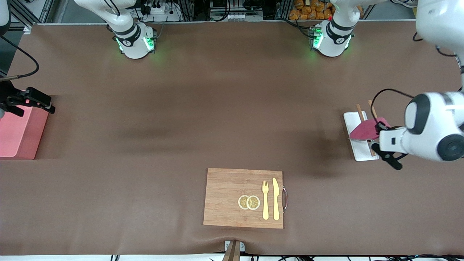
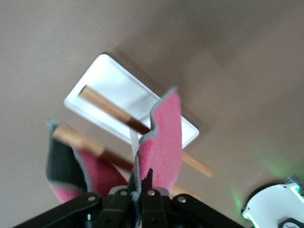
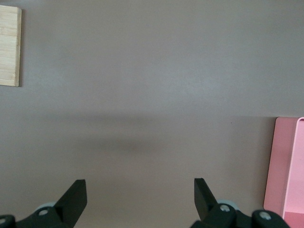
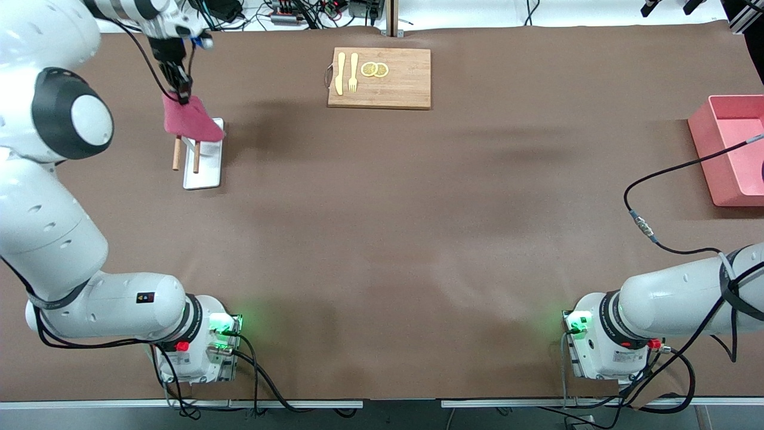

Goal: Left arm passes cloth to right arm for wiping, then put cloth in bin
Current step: 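Lift the cloth with the left gripper while the right gripper approaches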

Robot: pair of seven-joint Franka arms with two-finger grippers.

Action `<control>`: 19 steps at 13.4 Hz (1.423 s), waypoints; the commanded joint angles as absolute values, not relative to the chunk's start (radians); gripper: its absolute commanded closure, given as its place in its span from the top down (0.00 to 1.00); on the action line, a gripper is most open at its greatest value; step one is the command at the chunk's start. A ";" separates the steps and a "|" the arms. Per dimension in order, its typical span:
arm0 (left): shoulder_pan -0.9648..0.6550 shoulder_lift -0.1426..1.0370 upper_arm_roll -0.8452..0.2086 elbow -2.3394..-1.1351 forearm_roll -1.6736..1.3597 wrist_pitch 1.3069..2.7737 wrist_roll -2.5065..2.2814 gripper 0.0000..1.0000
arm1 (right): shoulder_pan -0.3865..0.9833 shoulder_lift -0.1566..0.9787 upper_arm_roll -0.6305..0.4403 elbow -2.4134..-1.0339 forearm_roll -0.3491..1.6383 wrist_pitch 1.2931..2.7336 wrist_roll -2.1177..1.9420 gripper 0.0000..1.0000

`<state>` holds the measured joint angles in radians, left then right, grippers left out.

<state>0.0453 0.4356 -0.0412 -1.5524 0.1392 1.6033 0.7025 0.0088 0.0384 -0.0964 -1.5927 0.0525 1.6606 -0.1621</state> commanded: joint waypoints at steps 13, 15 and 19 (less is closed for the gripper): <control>-0.127 0.423 -0.488 -1.374 -0.029 1.727 -0.488 0.00 | 0.193 0.047 -0.089 -1.588 0.280 1.382 0.731 1.00; -0.220 0.443 -0.489 -1.374 -0.031 1.834 -0.637 0.00 | 0.209 0.084 -0.089 -1.594 0.397 1.371 0.932 1.00; -0.365 0.474 -0.489 -1.374 -0.046 2.066 -0.979 0.00 | 0.178 0.146 -0.092 -1.664 0.624 1.371 1.046 1.00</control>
